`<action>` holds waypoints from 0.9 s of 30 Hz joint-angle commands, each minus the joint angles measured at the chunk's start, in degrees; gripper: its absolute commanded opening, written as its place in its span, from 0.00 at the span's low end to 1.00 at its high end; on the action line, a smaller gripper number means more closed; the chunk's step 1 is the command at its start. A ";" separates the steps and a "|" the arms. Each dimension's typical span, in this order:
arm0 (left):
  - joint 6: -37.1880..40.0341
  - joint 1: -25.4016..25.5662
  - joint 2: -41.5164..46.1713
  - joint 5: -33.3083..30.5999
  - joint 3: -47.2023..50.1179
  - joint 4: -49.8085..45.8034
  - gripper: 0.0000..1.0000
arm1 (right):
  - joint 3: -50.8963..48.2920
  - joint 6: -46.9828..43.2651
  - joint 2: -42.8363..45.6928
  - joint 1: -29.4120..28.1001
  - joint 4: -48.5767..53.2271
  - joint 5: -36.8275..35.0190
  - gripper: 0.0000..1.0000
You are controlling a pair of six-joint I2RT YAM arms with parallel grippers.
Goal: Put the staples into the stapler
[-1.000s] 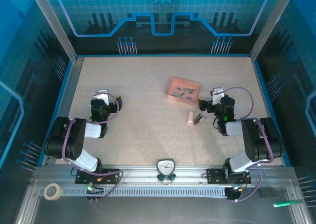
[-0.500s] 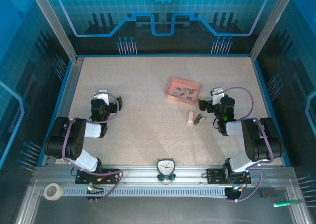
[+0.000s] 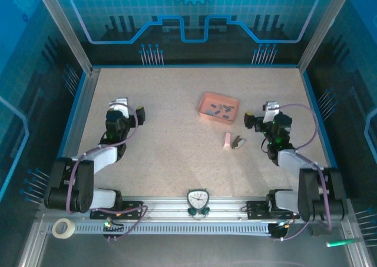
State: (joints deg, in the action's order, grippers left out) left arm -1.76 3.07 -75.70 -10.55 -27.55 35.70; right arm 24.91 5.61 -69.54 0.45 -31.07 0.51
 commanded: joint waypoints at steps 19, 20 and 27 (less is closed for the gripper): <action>-12.00 20.27 -18.31 9.08 -35.99 -29.73 0.80 | 31.52 19.67 -1.12 -18.14 79.24 1.33 0.60; -12.15 20.60 -18.94 9.22 -36.47 -29.98 0.80 | 31.52 20.52 -2.46 -19.11 79.00 1.34 0.57; -14.06 21.18 -20.97 10.87 -37.04 -29.45 0.81 | 33.36 22.70 -11.58 -22.65 75.78 0.08 0.50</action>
State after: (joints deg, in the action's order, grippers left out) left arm -14.04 23.88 -96.23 -1.54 -62.52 6.48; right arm 55.59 25.91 -78.96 -21.28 44.12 0.67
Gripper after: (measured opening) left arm 0.806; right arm 0.500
